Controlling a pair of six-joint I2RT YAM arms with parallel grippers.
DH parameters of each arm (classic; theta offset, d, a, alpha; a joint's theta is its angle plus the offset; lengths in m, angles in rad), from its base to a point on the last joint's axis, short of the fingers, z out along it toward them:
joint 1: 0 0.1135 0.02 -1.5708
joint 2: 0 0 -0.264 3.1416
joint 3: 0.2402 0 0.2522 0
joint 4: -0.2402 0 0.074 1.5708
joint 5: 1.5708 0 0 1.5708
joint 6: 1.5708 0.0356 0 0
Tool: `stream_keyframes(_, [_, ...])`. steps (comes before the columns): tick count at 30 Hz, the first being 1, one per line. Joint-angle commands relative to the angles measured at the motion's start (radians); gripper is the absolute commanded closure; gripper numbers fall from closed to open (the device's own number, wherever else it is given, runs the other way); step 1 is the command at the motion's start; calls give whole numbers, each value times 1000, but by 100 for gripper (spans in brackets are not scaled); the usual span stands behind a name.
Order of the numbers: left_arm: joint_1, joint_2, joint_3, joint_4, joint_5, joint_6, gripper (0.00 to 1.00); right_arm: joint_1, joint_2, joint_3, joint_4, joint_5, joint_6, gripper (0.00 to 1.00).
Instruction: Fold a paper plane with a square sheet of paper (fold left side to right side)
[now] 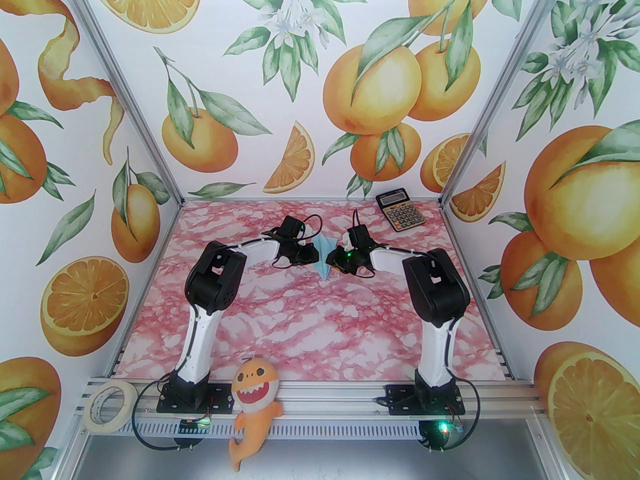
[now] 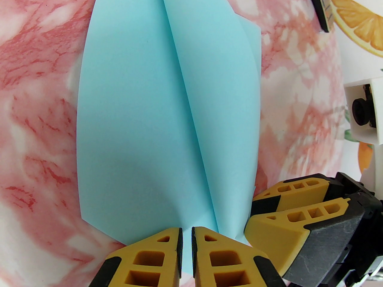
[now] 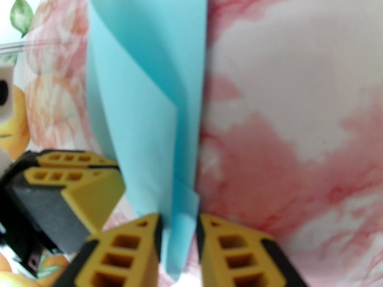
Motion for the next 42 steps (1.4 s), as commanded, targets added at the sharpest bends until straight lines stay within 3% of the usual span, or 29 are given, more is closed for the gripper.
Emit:
stream_keyframes(1, [-7,-7,-11,-20,10,21,85,16,56,8,28,28,-20,73])
stream_keyframes(42, [-17,3,-3,-18,19,18,85,16,77,-10,114,-21,25,77])
